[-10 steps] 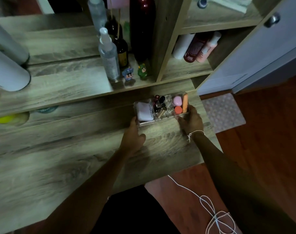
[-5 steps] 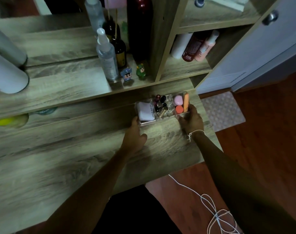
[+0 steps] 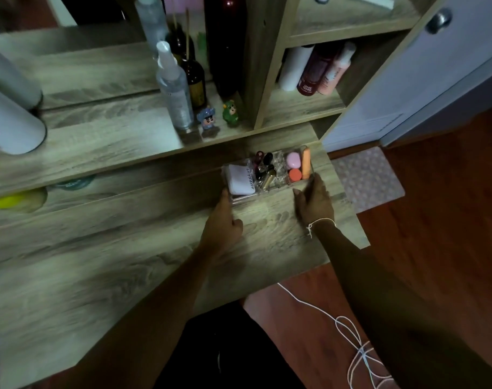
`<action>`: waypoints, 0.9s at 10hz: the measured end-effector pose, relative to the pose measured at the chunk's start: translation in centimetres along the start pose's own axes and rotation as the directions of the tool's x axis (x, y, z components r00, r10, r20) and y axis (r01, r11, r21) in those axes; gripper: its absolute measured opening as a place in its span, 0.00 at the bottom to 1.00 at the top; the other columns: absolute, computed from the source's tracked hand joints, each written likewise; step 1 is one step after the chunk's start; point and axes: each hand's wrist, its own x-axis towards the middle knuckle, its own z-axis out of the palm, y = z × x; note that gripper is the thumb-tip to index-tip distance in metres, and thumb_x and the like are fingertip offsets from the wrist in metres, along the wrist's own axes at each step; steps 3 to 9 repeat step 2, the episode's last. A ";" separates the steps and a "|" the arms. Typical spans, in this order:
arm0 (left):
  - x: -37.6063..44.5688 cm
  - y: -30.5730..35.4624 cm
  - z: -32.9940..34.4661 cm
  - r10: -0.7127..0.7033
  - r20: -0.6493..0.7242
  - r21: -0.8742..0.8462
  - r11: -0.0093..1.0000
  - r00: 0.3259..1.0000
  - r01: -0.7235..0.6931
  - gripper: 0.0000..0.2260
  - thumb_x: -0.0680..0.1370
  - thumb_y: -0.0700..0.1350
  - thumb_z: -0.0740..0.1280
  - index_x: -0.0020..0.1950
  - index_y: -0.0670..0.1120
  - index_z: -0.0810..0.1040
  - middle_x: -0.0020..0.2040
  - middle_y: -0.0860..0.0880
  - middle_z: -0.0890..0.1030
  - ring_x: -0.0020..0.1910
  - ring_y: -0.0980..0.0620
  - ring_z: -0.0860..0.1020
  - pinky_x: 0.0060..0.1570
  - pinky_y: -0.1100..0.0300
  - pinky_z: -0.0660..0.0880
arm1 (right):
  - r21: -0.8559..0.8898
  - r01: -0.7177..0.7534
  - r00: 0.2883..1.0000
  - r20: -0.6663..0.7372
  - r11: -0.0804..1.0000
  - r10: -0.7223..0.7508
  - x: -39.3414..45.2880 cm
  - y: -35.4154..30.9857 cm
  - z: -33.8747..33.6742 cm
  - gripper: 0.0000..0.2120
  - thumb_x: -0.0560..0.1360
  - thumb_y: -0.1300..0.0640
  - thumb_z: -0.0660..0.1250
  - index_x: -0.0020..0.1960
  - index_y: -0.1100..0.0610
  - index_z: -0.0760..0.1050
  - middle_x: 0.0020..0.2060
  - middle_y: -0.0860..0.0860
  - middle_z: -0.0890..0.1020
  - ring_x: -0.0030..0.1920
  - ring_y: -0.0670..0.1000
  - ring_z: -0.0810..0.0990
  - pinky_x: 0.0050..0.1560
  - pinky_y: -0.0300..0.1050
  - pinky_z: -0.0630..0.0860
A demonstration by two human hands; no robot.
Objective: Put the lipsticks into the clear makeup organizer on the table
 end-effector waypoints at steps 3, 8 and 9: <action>-0.6 -0.4 -0.6 0.097 0.002 0.189 0.977 0.995 -0.096 0.34 0.77 0.43 0.62 0.77 0.45 0.46 0.74 0.40 0.64 0.64 0.40 0.72 0.61 0.48 0.73 | -0.161 0.061 0.998 0.002 0.985 -0.061 -3.4 1.3 1.3 0.30 0.81 0.49 0.53 0.76 0.63 0.48 0.77 0.61 0.54 0.77 0.59 0.51 0.77 0.55 0.50; -0.6 -0.4 -0.6 0.097 0.002 0.189 0.977 0.995 -0.096 0.34 0.77 0.43 0.62 0.77 0.45 0.46 0.74 0.40 0.64 0.64 0.40 0.72 0.61 0.48 0.73 | -0.161 0.061 0.998 0.002 0.985 -0.061 -3.4 1.3 1.3 0.30 0.81 0.49 0.53 0.76 0.63 0.48 0.77 0.61 0.54 0.77 0.59 0.51 0.77 0.55 0.50; -0.6 -0.4 -0.6 0.097 0.002 0.189 0.977 0.995 -0.096 0.34 0.77 0.43 0.62 0.77 0.45 0.46 0.74 0.40 0.64 0.64 0.40 0.72 0.61 0.48 0.73 | -0.161 0.061 0.998 0.002 0.985 -0.061 -3.4 1.3 1.3 0.30 0.81 0.49 0.53 0.76 0.63 0.48 0.77 0.61 0.54 0.77 0.59 0.51 0.77 0.55 0.50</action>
